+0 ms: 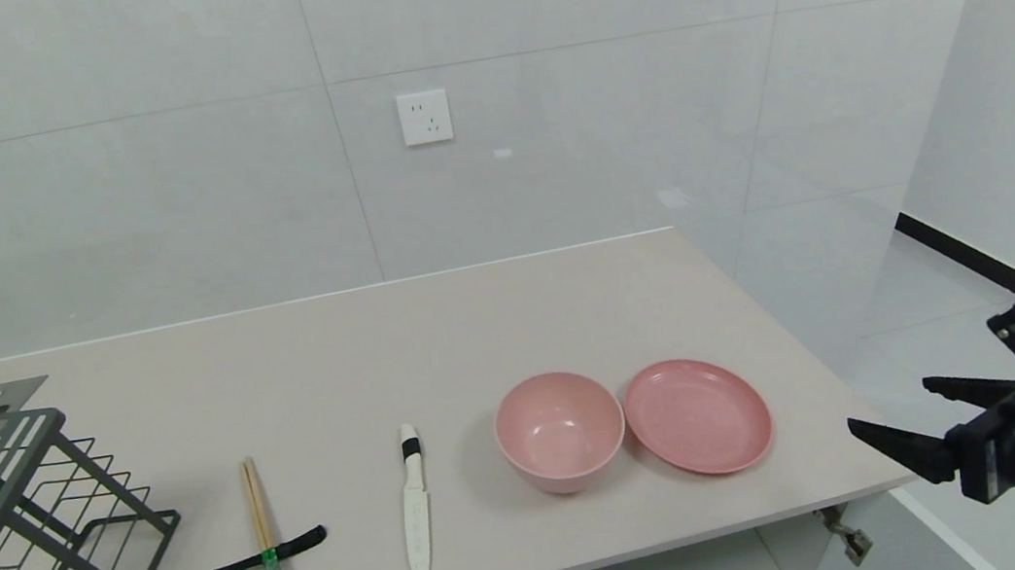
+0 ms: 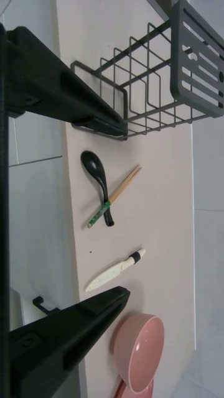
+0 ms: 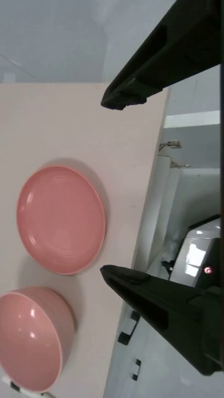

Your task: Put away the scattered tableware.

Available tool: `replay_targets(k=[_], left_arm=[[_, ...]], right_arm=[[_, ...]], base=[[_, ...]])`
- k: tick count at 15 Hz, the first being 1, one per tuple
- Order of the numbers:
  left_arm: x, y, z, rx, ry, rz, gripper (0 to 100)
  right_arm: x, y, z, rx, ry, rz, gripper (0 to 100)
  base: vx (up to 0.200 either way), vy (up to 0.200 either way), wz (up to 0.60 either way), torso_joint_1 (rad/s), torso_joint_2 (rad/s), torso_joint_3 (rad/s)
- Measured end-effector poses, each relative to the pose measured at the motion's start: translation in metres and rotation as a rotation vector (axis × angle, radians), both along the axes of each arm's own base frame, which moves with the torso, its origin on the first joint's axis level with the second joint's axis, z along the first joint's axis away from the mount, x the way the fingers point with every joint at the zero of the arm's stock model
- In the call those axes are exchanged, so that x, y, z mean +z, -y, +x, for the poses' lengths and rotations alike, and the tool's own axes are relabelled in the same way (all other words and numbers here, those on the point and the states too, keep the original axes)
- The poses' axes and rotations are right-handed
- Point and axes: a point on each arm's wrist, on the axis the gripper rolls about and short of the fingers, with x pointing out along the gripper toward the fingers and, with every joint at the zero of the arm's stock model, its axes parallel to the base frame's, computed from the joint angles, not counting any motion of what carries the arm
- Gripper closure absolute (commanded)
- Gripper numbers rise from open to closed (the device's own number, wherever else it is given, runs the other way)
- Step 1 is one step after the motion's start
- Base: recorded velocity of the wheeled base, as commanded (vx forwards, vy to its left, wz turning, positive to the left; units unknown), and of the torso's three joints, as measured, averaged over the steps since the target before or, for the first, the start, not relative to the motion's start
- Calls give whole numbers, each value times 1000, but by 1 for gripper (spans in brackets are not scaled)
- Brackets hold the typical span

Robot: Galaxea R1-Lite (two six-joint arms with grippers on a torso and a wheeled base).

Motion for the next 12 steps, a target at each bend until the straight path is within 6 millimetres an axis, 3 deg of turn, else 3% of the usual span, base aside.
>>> replay_targets(k=[12], left_arm=[[0, 0, 0, 7, -1, -22, 0]], right_arm=[[-50, -20, 71, 69, -90, 2, 0]], base=[[0, 0, 0, 0, 0, 0]])
